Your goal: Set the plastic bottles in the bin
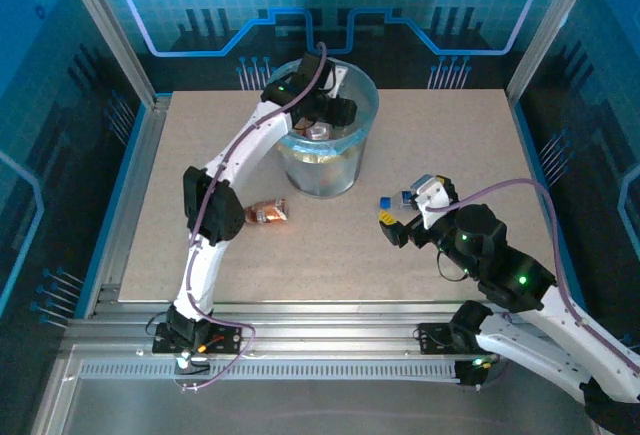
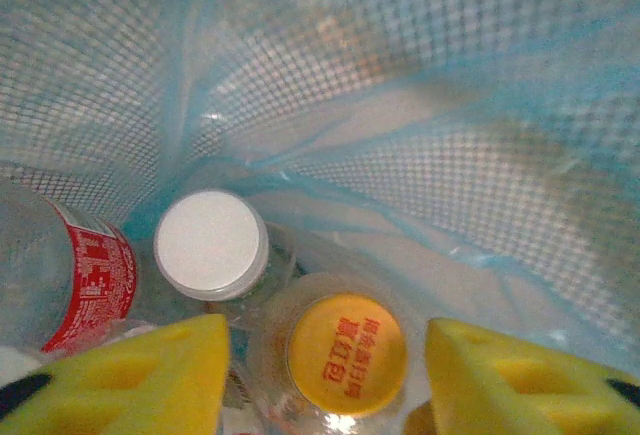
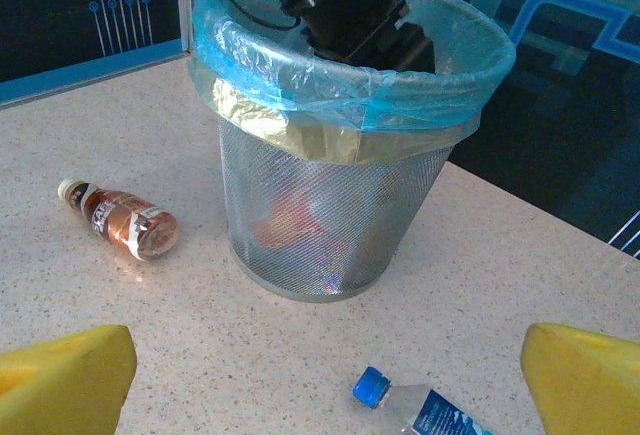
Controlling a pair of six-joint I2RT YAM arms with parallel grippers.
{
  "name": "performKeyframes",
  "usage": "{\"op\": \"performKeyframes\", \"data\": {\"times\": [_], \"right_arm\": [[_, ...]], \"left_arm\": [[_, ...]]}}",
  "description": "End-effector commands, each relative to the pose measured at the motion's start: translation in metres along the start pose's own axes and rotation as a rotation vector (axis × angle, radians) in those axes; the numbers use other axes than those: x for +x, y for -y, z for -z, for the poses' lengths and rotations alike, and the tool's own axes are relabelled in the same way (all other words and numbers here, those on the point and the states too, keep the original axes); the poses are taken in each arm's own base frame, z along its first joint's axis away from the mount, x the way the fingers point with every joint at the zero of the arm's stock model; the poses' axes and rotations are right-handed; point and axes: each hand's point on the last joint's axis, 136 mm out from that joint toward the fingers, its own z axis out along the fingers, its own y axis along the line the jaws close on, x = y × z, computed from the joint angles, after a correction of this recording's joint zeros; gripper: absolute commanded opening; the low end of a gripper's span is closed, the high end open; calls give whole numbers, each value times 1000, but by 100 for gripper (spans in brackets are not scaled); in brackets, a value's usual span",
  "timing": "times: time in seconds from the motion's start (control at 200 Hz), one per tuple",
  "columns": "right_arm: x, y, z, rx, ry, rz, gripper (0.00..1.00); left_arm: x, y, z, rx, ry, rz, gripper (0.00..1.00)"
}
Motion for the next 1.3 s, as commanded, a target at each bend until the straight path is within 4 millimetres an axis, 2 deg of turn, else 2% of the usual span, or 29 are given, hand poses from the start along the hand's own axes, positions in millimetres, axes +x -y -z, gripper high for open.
{"op": "performKeyframes", "data": {"times": [0.0,0.16,0.285,0.35,0.435,0.485,0.525,0.62,0.745,0.845,0.915,0.975,1.095,1.211,1.296], "right_arm": [[-7,7,5,23,17,-25,100],[-6,14,5,65,5,-23,100],[0,29,3,154,-58,-23,100],[7,40,1,220,-115,-14,100],[28,56,-5,304,-216,4,100],[41,68,-8,346,-277,-14,100],[53,79,-10,370,-318,-59,100],[74,99,-16,368,-379,-207,100],[114,120,-30,326,-450,-312,100],[158,157,-27,441,-539,-356,100],[171,184,-21,529,-526,-484,100],[181,203,-18,603,-495,-575,100],[198,230,-19,687,-517,-620,100],[217,249,-22,701,-575,-676,100],[228,252,-31,653,-595,-731,100]], "left_arm": [[-60,21,87,45,207,-6,60],[-85,33,150,65,348,-20,63],[-90,40,197,74,454,-31,64],[-86,44,218,93,504,-41,66],[-74,51,240,130,554,-68,69],[-61,53,245,150,566,-79,71],[-52,57,257,173,590,-95,74],[-16,63,257,218,594,-119,76],[41,75,241,279,522,-164,77],[84,84,223,312,417,-191,77],[104,85,213,312,363,-174,76],[115,84,207,318,342,-145,76],[126,79,198,308,320,-125,76],[128,76,198,293,318,-133,77],[129,74,197,282,325,-143,78]]}}
